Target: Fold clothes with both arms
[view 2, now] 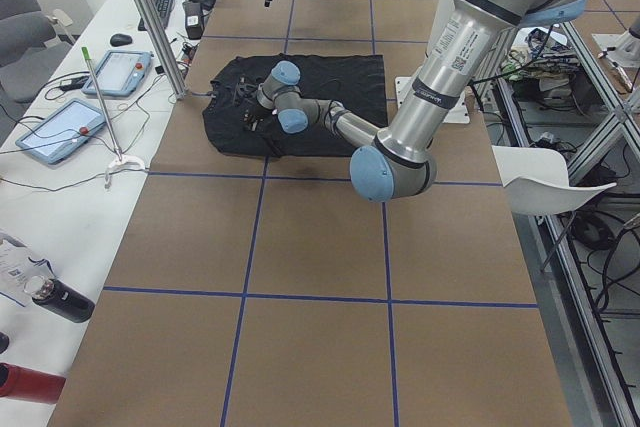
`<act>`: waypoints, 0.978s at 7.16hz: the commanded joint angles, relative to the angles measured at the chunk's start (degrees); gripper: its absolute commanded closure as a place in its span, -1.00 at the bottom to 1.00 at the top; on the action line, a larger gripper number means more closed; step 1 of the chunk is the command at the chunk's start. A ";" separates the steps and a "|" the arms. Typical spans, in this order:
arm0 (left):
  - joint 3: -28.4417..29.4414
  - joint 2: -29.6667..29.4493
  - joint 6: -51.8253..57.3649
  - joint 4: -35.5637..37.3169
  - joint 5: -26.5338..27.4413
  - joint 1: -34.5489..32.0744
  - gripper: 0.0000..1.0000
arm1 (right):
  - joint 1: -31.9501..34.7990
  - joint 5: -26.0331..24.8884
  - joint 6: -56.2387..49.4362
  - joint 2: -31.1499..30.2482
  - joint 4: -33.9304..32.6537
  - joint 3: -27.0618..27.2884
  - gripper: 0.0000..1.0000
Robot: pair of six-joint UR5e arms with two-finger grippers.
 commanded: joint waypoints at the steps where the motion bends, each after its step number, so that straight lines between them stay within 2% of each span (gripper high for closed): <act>1: 3.78 -5.97 -3.92 3.81 1.71 2.84 1.00 | -0.06 0.00 1.03 0.00 0.00 -0.01 -1.00; 3: 6.97 -8.20 -3.93 3.56 2.43 3.29 1.00 | -0.32 -0.09 1.99 0.00 0.00 0.08 -1.00; 4: 6.63 -7.86 -3.24 3.38 2.51 3.29 0.50 | -0.59 -0.18 2.69 0.09 0.00 0.08 -1.00; 5: 6.19 -7.77 0.51 1.99 2.43 3.21 -0.99 | -0.50 -0.09 2.70 0.00 0.00 0.08 -1.00; 6: 2.18 -6.46 4.73 1.11 2.34 3.03 -1.00 | -0.41 -0.26 2.70 -0.35 0.00 0.51 -1.00; 7: -4.47 -3.57 9.64 1.10 1.73 3.03 -1.00 | -0.41 -0.44 3.05 -0.70 -0.09 0.43 -1.00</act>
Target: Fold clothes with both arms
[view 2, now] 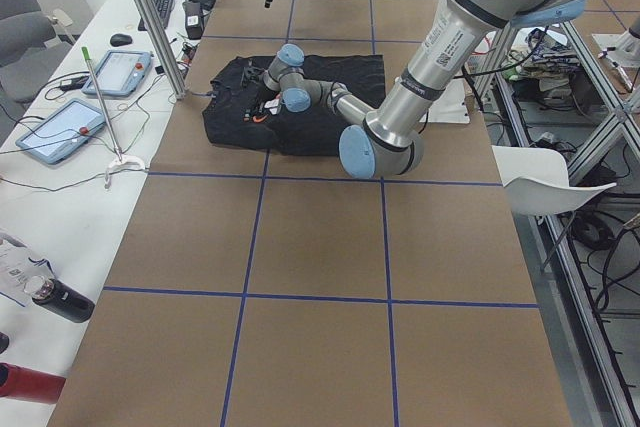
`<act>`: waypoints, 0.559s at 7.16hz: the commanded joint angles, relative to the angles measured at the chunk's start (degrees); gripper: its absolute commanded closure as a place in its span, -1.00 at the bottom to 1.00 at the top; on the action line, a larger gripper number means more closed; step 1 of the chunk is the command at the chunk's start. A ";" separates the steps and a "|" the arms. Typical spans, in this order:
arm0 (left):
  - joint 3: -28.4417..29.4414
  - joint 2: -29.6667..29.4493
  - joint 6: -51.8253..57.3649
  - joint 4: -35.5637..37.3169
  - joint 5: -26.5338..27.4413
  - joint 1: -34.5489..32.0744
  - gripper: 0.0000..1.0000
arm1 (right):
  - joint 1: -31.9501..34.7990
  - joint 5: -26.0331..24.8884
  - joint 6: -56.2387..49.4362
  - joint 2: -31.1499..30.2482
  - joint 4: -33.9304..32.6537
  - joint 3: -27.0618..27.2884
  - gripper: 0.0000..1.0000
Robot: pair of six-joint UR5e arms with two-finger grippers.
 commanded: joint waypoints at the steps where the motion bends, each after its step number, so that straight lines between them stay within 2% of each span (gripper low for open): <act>1: -13.01 5.62 10.48 -0.81 -0.51 0.19 -1.00 | 0.12 -0.28 3.01 -1.71 0.02 0.08 -1.00; 2: -15.86 7.04 10.79 -2.03 -0.33 0.63 -1.00 | 0.21 -0.45 8.60 -3.03 0.02 1.21 -1.00; 4: -24.89 14.30 10.62 -4.76 -0.59 4.67 -1.00 | -0.31 -0.37 13.39 -7.67 -1.03 8.82 -1.00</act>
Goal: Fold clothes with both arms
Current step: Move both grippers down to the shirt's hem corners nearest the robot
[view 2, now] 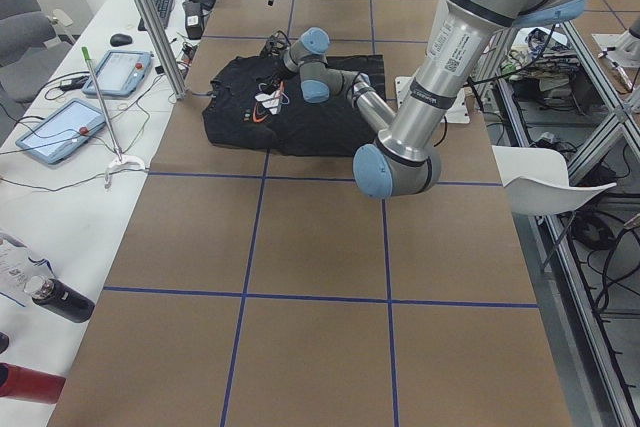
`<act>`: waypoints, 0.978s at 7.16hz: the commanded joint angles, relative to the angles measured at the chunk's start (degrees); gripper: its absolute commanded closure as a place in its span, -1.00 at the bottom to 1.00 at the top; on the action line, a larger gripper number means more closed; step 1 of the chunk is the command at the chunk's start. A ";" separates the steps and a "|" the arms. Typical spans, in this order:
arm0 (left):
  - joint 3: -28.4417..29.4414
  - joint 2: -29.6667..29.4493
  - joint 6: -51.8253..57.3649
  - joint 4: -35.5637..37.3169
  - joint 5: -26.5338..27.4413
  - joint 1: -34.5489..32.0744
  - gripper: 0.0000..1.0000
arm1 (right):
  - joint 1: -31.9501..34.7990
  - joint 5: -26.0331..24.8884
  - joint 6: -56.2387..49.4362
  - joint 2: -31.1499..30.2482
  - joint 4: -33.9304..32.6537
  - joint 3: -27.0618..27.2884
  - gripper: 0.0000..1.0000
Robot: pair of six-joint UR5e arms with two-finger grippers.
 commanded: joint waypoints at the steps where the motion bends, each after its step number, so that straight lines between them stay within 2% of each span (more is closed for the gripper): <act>1: -9.79 10.21 -0.13 -0.63 -0.28 2.06 -1.00 | -4.21 0.03 6.16 -5.56 -3.96 11.56 -1.00; 2: -10.70 13.57 -0.31 -0.63 -0.28 2.85 -1.00 | -9.99 -2.40 10.54 -6.02 -11.12 19.72 -1.00; 3: -11.49 17.60 -1.71 -1.24 -0.20 4.08 -1.00 | -19.71 -9.74 15.81 -7.42 -15.46 27.54 -1.00; 4: -15.07 24.26 -7.03 -1.77 -0.11 6.61 -1.00 | -28.07 -13.81 21.43 -9.87 -15.33 32.67 -1.00; 5: -19.89 30.50 -9.87 -2.38 -0.02 9.94 -1.00 | -35.11 -17.60 27.23 -10.50 -15.33 34.98 -1.00; 6: -21.85 34.48 -11.72 -2.39 0.68 13.46 -1.00 | -41.71 -23.12 30.51 -11.81 -15.33 36.40 -1.00; 7: -21.87 36.00 -13.65 -2.39 0.86 15.75 -1.00 | -46.56 -26.22 33.32 -13.56 -15.24 36.94 -1.00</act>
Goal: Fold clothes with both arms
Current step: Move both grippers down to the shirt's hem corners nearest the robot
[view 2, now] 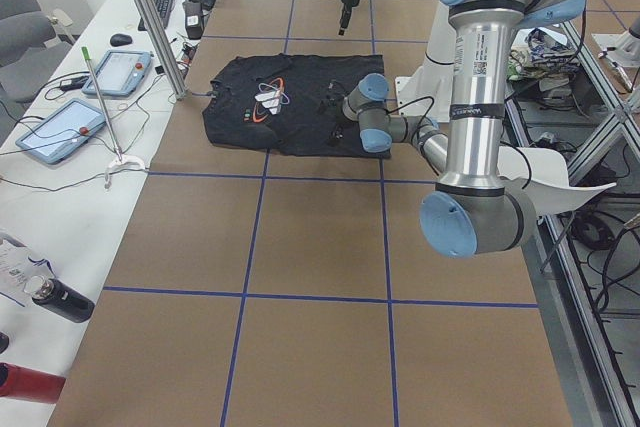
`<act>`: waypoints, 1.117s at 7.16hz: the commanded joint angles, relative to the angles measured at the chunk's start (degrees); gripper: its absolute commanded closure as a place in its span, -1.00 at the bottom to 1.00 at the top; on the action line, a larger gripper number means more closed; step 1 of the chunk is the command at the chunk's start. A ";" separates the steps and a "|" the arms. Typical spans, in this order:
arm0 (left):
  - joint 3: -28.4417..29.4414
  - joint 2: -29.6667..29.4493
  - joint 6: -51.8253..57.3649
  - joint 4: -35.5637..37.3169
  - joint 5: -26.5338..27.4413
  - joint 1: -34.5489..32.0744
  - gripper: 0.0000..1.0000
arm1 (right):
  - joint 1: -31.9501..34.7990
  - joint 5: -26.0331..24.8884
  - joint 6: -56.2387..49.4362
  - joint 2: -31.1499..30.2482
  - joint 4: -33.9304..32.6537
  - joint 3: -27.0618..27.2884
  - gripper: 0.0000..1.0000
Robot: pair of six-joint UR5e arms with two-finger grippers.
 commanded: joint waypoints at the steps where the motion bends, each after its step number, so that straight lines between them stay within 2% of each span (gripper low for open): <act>1: -1.62 4.58 -3.97 -0.09 0.63 5.50 -1.00 | -11.58 -9.32 8.05 -2.83 0.17 2.36 -1.00; 3: -2.32 5.74 -11.16 -0.01 3.51 13.13 -1.00 | -14.25 -10.51 9.50 -3.71 0.17 4.48 -1.00; 4: -2.32 5.83 -12.24 0.08 3.62 14.74 -1.00 | -14.69 -11.47 9.67 -3.72 0.17 4.48 -1.00; 5: -2.32 6.44 -13.56 0.34 3.62 15.71 -0.81 | -14.70 -11.74 9.68 -3.72 0.17 4.57 -1.00; 6: -2.24 6.70 -14.53 0.52 4.14 16.94 -0.49 | -14.70 -12.09 9.59 -3.72 0.17 4.57 -1.00; 7: -2.24 6.71 -14.62 0.70 4.32 17.82 -0.34 | -14.70 -12.18 9.68 -3.72 0.17 4.57 -1.00; 8: -2.32 6.71 -14.71 0.70 4.32 18.79 -0.34 | -14.70 -12.27 9.68 -3.72 0.17 4.57 -1.00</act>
